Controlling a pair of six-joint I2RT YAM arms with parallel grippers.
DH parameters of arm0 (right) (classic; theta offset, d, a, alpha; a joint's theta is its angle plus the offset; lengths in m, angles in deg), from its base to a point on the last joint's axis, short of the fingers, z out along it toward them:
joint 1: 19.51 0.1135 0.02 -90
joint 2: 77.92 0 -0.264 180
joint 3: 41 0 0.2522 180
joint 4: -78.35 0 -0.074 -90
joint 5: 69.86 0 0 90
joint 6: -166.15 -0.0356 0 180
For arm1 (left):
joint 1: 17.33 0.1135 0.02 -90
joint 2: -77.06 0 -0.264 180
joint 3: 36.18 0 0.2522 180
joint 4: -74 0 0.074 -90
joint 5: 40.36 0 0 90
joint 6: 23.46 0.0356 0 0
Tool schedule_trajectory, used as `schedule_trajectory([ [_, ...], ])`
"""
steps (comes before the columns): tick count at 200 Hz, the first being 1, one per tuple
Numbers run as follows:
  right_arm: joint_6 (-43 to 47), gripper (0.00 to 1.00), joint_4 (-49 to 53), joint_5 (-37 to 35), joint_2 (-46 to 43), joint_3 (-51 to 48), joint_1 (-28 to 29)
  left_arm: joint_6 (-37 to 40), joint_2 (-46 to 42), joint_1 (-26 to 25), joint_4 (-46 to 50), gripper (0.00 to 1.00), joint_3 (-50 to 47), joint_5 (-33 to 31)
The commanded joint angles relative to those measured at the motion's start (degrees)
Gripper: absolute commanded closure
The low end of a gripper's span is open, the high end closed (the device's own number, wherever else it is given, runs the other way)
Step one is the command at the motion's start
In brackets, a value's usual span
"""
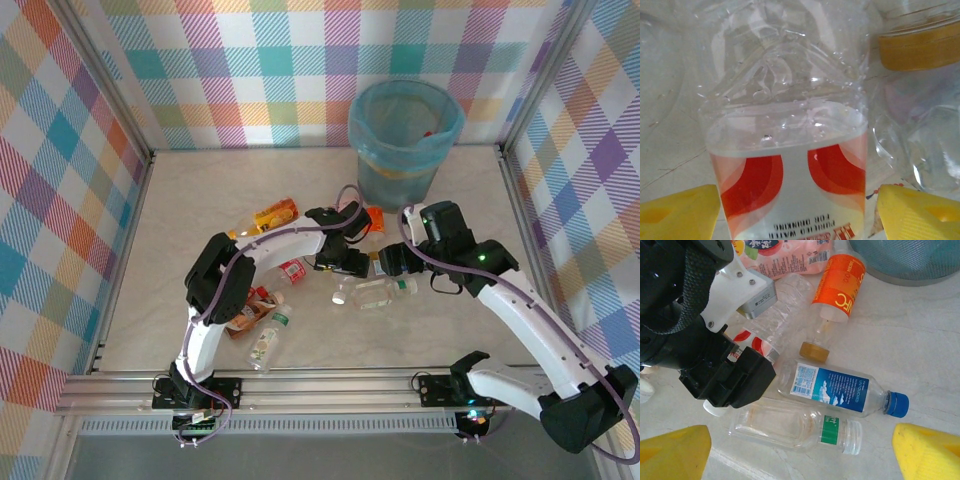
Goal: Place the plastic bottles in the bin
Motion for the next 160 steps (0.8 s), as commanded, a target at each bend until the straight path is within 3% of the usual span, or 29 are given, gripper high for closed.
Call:
schedule_trajectory([
  [1,1.2,0.05,-0.9,-0.4,0.4,0.0,-0.2,0.9,1.4,0.4,2.2,0.18,2.0,0.3],
  [21,0.9,0.05,-1.0,-0.3,0.6,0.2,-0.2,0.9,1.8,0.8,2.1,0.19,2.2,0.4],
  [56,0.6,0.05,-0.7,-0.3,0.9,0.9,-0.2,1.6,1.1,1.5,1.6,0.33,1.7,1.3],
  [109,0.2,0.05,0.2,-0.6,1.0,3.3,-0.2,3.1,-2.9,1.7,2.3,0.35,0.8,0.5],
  [160,-1.0,0.06,0.5,0.8,1.0,8.5,-0.2,5.2,-13.0,1.7,-1.4,0.36,-2.8,-1.3],
])
